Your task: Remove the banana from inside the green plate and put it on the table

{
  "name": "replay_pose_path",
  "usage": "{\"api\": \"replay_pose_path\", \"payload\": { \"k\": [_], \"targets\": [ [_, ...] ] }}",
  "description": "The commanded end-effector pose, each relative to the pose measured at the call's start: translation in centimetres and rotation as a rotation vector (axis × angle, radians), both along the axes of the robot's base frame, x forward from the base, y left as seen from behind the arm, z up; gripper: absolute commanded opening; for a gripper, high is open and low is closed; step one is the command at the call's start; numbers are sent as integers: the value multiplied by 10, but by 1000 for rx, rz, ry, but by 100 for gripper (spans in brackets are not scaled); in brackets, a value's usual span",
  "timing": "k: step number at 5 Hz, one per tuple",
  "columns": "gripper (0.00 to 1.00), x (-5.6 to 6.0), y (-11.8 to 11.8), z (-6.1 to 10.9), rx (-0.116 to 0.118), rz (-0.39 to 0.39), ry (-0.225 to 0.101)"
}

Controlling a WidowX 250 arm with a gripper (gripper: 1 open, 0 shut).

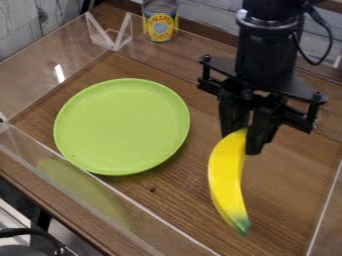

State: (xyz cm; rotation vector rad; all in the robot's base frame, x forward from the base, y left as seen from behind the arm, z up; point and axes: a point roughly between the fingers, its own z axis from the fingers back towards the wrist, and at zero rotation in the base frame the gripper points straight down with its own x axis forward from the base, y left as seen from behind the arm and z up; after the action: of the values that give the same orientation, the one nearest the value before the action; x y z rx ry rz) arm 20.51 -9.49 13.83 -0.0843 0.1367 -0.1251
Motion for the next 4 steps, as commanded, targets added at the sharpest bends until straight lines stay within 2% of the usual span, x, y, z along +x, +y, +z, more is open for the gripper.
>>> {"api": "replay_pose_path", "payload": {
  "k": [1,2,4],
  "targets": [
    [0,5,-1,14,-21,11,-50],
    [100,5,1,15,-22,17,-44],
    [100,7,6,10,-20,33,-30]
  ]
}}
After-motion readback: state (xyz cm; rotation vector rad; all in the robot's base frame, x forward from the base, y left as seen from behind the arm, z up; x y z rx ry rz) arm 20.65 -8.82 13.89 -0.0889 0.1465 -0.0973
